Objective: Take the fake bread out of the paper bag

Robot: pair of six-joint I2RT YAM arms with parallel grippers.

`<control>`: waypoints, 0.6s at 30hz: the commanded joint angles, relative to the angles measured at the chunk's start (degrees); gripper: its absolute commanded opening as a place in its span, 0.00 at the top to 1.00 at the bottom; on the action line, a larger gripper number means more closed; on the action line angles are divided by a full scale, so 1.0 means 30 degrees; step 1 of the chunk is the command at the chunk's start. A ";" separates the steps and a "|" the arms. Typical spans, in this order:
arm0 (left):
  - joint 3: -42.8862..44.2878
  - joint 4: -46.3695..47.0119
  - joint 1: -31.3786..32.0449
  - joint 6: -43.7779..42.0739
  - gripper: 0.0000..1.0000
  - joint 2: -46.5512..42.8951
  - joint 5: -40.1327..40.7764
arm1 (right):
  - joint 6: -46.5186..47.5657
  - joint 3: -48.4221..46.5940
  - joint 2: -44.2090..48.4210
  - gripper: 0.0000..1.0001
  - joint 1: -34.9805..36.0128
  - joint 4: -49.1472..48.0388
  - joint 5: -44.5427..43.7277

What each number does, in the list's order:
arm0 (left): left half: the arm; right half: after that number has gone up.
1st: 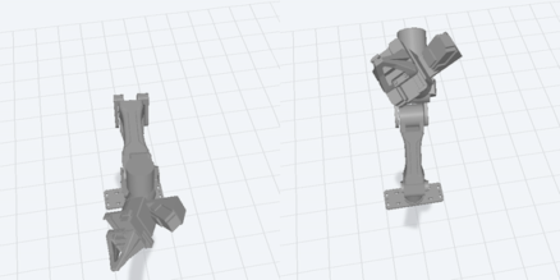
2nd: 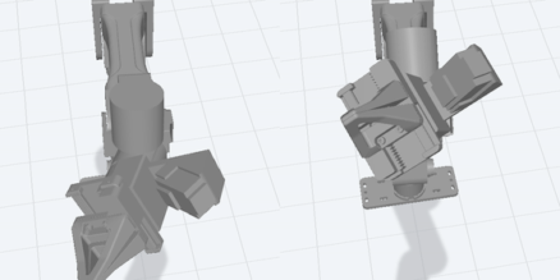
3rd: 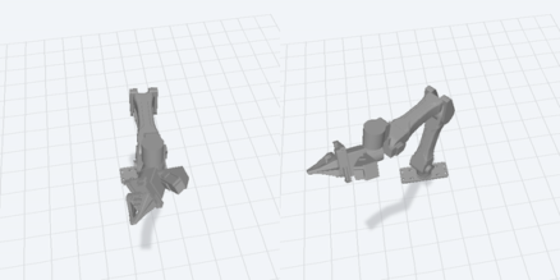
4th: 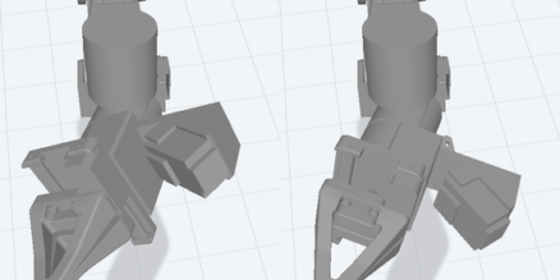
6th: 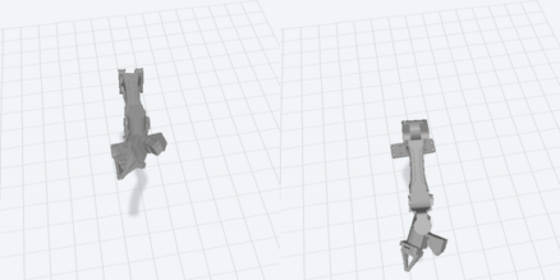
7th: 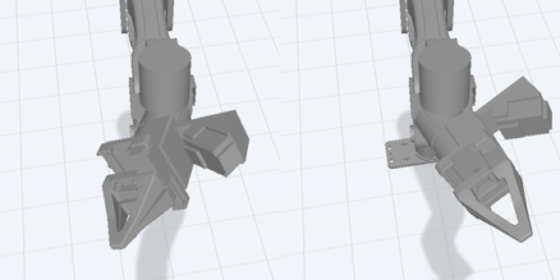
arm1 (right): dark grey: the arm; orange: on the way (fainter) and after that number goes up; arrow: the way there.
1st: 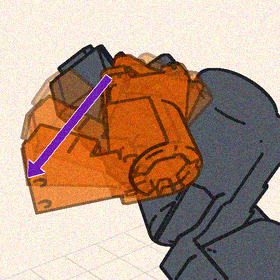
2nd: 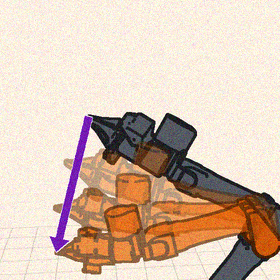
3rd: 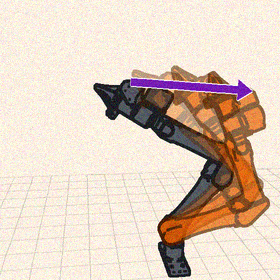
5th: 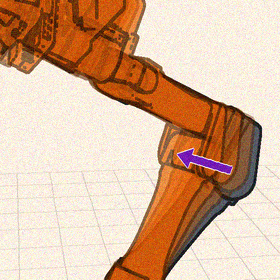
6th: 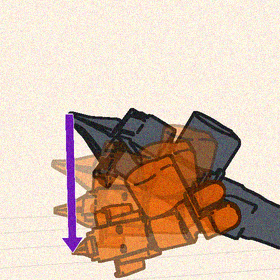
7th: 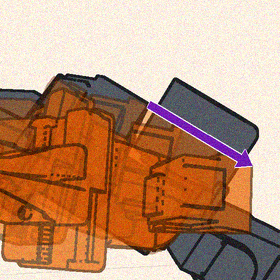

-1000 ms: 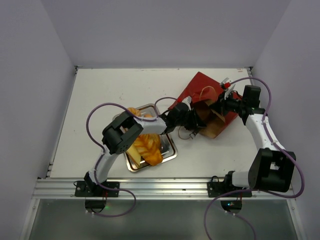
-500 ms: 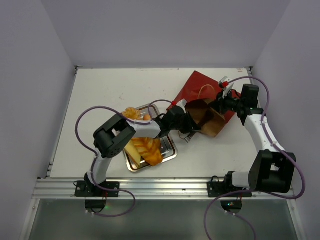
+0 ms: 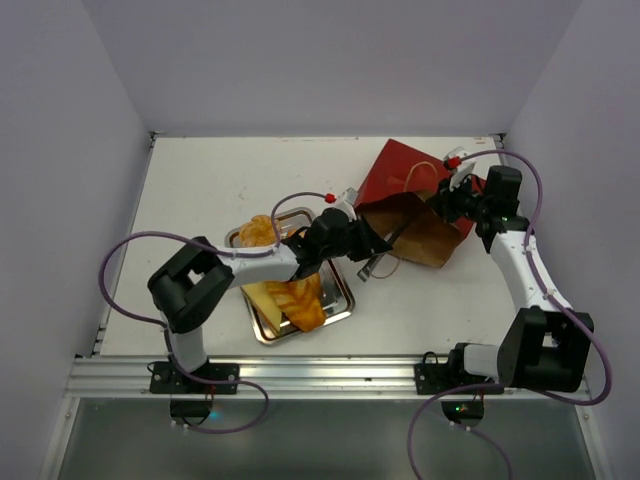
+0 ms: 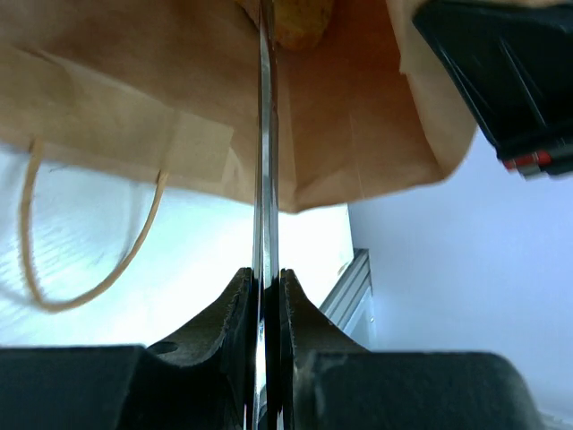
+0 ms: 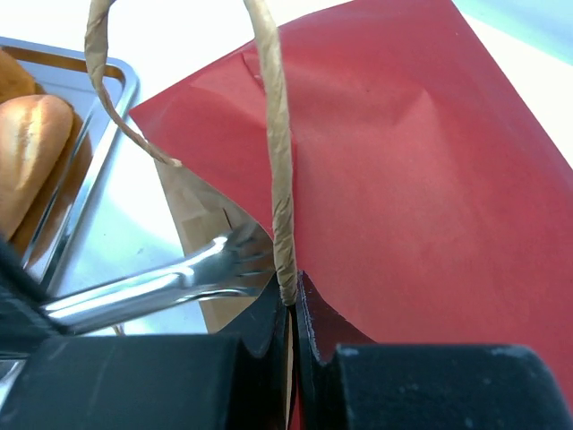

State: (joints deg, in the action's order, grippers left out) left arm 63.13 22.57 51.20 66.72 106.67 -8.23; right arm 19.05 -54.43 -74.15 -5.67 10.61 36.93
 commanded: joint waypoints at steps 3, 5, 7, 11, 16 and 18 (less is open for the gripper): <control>-0.2027 0.0473 -0.0075 -0.2637 0.96 -0.2597 -0.0358 | -0.0635 -0.0957 0.0283 0.95 0.0045 -0.0109 -0.1294; -0.3312 0.1059 0.0071 -0.3106 0.96 -0.3329 -0.0508 | -0.0987 -0.0899 0.0283 0.94 0.0045 -0.0226 -0.1206; -0.3874 0.1587 0.0306 -0.3722 0.96 -0.3768 -0.0742 | -0.1251 -0.0840 0.0312 0.94 0.0045 -0.0314 -0.0972; -0.4228 0.2261 0.0774 -0.4367 0.94 -0.3683 -0.0363 | -0.1516 -0.1014 0.0254 0.94 0.0045 -0.0228 -0.0036; -0.3439 0.2878 0.1185 -0.5158 0.94 -0.2923 0.0516 | -0.1341 -0.1395 0.0254 0.94 0.0045 0.0211 0.0406; -0.3144 0.2179 0.1360 -0.6181 0.94 -0.2833 0.1158 | -0.1252 -0.1542 0.0224 0.94 0.0045 0.0359 0.0348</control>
State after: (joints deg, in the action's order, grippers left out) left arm 50.89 25.96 54.57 53.98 97.56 -8.40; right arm 15.86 -56.10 -74.15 -5.63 11.00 36.60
